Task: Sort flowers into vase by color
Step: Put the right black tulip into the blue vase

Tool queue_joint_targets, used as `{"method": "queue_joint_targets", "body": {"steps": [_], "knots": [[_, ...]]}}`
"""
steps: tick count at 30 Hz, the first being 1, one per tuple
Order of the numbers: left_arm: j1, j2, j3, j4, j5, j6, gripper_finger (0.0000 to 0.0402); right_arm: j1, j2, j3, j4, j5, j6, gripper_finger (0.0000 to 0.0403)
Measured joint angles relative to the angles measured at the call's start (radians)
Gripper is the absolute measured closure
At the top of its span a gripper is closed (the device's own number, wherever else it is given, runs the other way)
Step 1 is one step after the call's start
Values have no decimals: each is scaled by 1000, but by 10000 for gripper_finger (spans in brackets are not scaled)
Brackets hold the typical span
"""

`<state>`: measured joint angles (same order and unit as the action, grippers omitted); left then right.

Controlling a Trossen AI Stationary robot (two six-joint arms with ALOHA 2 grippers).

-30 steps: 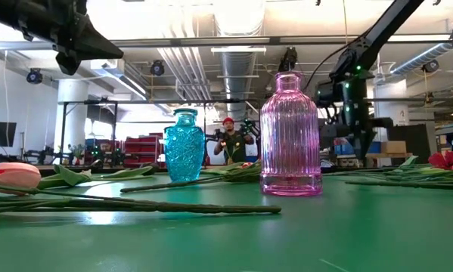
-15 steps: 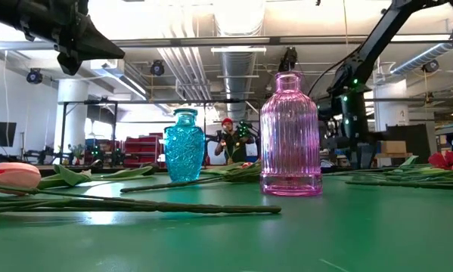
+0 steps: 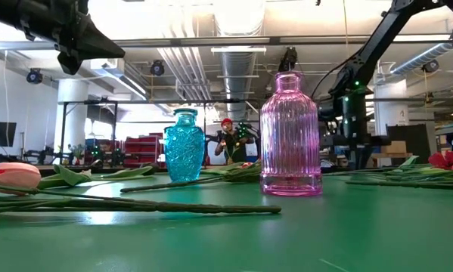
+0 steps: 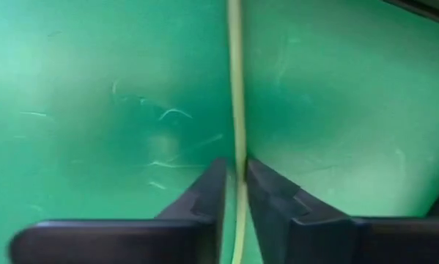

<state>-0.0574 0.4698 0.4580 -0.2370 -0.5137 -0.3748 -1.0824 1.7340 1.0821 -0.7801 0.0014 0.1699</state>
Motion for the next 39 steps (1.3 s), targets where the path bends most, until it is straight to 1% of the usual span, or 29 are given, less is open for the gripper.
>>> {"method": "queue_joint_targets", "body": {"steps": [2,3,5,8,10,11,16,20,26,31,33,35,39], "knots": [[0,0,0,0,0,0,402,2,9,1,1,-14,-16,385],[0,0,0,0,0,0,402,2,12,1,1,-30,-30,388],[0,0,0,0,0,0,402,1,13,1,1,-59,-51,390],[0,0,0,-1,0,0,402,6,-7,-2,-4,-61,-58,393],[0,0,0,-1,0,0,402,7,-29,-6,-21,-88,-61,393],[0,0,0,-1,0,0,402,9,-48,-8,-39,-99,-65,393],[0,0,0,-1,0,0,402,28,-161,-5,-75,-85,-84,394],[0,9,0,3,0,0,402,75,-273,-5,-91,-87,-85,394],[0,37,0,7,0,0,402,174,-447,-5,-102,-81,-85,394],[0,50,0,12,0,0,402,286,-553,-5,-98,-77,-85,394],[0,50,0,13,0,0,402,336,-586,-4,-97,-42,-84,394],[0,50,0,15,0,0,402,392,-613,-4,-97,23,-85,394],[0,45,0,28,0,0,402,518,-647,1,-92,247,-151,394]]}}
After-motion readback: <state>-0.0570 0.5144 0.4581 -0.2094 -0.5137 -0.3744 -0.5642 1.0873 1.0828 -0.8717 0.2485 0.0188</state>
